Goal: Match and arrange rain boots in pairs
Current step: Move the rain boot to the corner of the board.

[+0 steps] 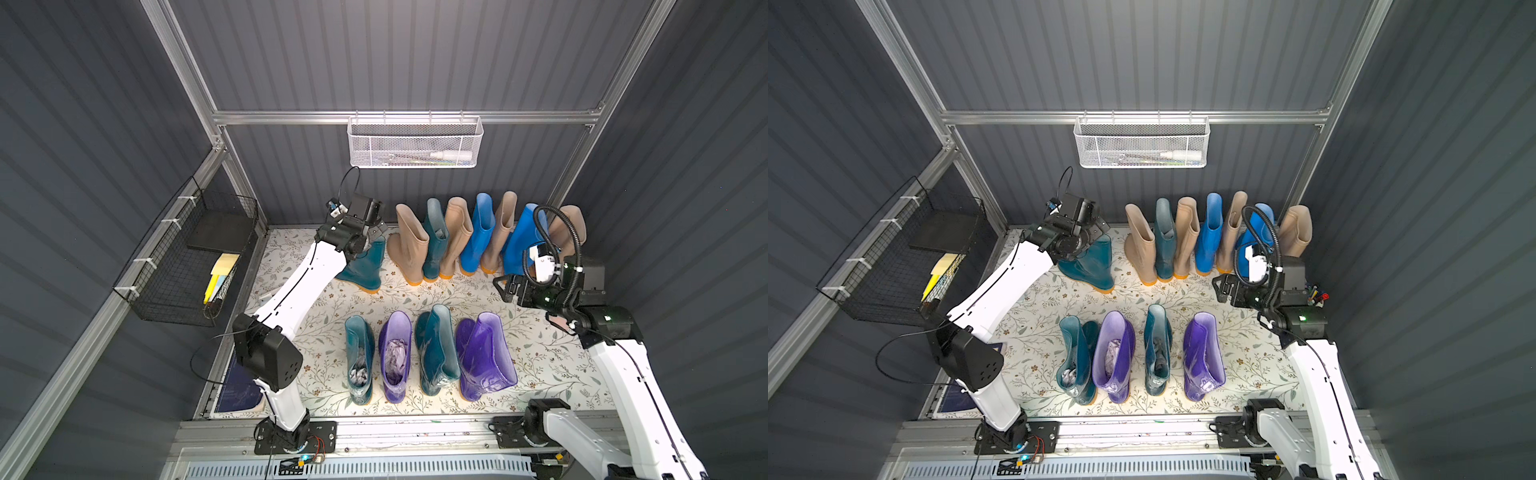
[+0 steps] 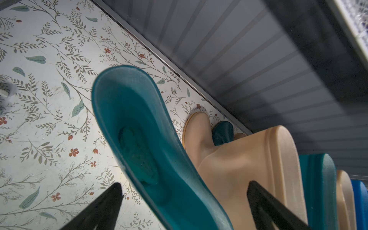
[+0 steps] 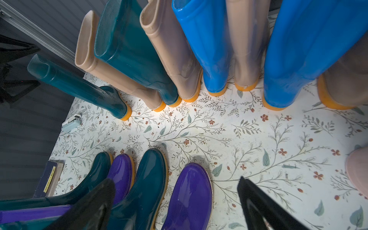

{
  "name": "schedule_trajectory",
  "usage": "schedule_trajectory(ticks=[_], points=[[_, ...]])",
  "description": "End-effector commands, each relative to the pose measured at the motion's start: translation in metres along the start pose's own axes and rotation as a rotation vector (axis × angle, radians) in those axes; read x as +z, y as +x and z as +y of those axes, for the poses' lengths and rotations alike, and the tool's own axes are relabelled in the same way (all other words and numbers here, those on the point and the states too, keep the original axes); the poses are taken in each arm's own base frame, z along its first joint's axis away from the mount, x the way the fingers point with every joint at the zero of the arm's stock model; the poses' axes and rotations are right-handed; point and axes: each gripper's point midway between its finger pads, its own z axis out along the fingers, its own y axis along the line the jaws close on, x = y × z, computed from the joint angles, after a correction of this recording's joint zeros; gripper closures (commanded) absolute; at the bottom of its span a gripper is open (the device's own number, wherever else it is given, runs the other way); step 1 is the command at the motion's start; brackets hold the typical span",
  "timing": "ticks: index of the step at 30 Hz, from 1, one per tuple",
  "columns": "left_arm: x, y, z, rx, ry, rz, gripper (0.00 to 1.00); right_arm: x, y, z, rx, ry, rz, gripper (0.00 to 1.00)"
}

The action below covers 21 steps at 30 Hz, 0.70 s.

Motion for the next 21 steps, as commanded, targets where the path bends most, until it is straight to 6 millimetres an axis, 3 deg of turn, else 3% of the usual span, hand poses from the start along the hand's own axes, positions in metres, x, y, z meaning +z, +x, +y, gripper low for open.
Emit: schedule_trajectory(ticks=[1,6,8,13,16,21], points=[[0.009,0.004,-0.002,0.009,-0.014,0.021,0.0,0.0,0.001,0.0,-0.012,0.001,-0.009,0.01],[0.023,0.011,-0.002,0.043,-0.037,0.039,0.01,0.003,0.002,-0.001,-0.01,0.002,0.003,0.01],[0.027,0.013,-0.008,0.068,-0.005,0.056,0.15,0.004,0.002,-0.002,-0.011,0.003,0.003,0.01],[0.027,0.012,-0.022,0.138,0.052,0.075,0.63,0.004,0.004,-0.003,-0.009,0.006,0.004,0.01],[0.024,0.008,-0.026,0.201,0.054,0.078,0.78,0.005,0.005,-0.002,-0.008,0.002,0.005,0.01],[0.017,-0.003,-0.042,0.387,0.09,0.119,0.87,0.003,0.005,-0.001,-0.008,-0.004,0.003,0.01]])
